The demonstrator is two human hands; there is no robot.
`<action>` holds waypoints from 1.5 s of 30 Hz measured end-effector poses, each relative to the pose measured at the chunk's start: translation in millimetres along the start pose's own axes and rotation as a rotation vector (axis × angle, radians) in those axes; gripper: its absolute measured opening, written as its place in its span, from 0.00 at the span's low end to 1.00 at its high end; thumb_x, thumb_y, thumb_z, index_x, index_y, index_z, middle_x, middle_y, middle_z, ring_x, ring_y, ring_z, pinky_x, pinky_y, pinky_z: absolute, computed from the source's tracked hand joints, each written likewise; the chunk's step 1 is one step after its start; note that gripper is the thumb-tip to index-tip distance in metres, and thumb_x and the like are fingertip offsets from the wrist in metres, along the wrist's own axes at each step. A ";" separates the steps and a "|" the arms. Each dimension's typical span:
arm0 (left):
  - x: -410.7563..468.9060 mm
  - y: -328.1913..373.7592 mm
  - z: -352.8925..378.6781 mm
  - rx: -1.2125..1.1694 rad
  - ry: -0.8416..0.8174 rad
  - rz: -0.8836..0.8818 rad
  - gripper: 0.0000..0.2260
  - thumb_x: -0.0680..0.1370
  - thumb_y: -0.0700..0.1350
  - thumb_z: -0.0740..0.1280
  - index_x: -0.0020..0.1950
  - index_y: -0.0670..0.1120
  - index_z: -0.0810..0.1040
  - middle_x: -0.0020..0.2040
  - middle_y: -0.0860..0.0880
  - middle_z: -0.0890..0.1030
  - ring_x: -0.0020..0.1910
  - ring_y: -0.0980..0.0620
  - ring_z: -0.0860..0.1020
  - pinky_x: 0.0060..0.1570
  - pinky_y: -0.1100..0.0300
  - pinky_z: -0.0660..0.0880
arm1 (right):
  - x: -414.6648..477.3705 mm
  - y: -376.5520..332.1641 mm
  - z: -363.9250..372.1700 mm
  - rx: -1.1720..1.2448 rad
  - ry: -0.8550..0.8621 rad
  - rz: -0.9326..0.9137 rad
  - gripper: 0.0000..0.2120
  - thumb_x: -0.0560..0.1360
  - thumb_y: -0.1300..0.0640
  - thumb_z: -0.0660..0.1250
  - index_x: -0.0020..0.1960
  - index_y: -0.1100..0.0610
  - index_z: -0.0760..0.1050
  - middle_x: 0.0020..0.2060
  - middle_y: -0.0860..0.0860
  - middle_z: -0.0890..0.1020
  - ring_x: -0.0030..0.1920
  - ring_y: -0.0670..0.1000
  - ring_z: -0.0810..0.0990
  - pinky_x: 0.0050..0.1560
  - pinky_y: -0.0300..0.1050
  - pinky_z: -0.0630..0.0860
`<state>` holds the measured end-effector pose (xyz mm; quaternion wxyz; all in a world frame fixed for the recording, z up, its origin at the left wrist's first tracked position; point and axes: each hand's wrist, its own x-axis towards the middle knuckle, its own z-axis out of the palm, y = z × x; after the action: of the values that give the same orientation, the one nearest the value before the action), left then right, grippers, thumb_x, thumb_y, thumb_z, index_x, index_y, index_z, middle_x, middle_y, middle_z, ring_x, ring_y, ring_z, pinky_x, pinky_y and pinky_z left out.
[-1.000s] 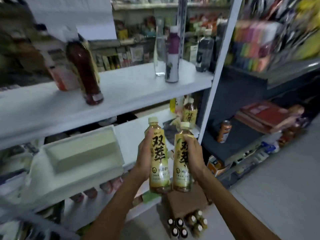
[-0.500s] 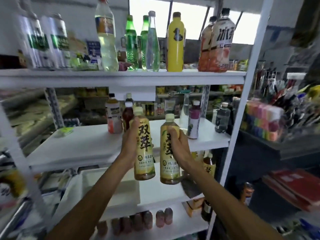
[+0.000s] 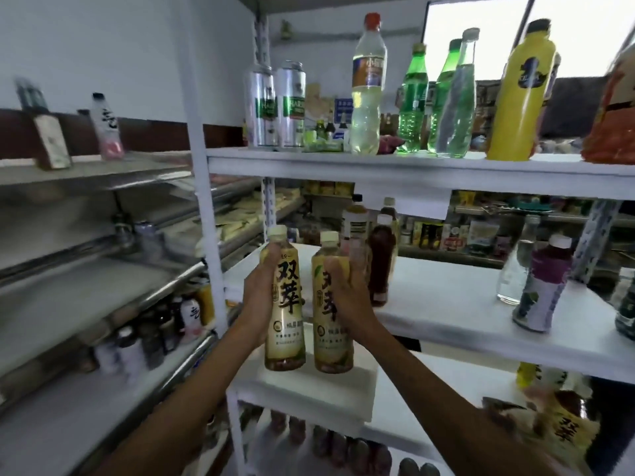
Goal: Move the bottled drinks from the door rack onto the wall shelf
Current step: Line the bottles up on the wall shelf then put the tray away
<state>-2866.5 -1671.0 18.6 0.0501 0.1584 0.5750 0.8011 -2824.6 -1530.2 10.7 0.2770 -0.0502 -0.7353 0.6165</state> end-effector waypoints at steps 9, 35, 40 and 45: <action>-12.3 54.6 -125.7 0.149 0.285 0.149 0.25 0.74 0.64 0.64 0.53 0.43 0.83 0.46 0.40 0.85 0.44 0.43 0.84 0.48 0.48 0.80 | 5.1 -19.1 149.7 0.102 -0.269 -0.040 0.29 0.70 0.28 0.59 0.57 0.50 0.76 0.48 0.48 0.83 0.50 0.47 0.82 0.54 0.50 0.78; -28.7 95.2 -349.6 0.270 0.784 0.174 0.20 0.69 0.68 0.65 0.50 0.56 0.75 0.50 0.50 0.83 0.51 0.48 0.82 0.54 0.46 0.78 | 3.6 -21.2 409.7 0.242 -0.766 -0.068 0.27 0.70 0.29 0.63 0.55 0.50 0.72 0.47 0.52 0.83 0.46 0.50 0.84 0.49 0.54 0.82; 4.8 94.1 -369.3 0.301 0.860 0.203 0.34 0.69 0.71 0.65 0.68 0.51 0.71 0.57 0.48 0.80 0.52 0.50 0.80 0.53 0.49 0.77 | 36.2 -17.2 433.1 0.252 -0.799 -0.056 0.17 0.77 0.39 0.64 0.55 0.52 0.71 0.48 0.53 0.82 0.46 0.50 0.83 0.47 0.46 0.81; 27.4 89.7 -388.5 0.338 0.957 0.196 0.16 0.76 0.60 0.64 0.59 0.55 0.72 0.45 0.54 0.81 0.42 0.57 0.81 0.33 0.64 0.74 | 58.3 -6.5 458.8 0.251 -0.837 -0.028 0.20 0.77 0.40 0.64 0.56 0.56 0.72 0.46 0.54 0.82 0.46 0.51 0.83 0.47 0.47 0.81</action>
<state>-3004.2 -2045.5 -4.1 -0.3201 -0.1666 0.6373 0.6809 -3087.2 -1910.7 -2.8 -0.0324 0.2481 -0.7041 0.6646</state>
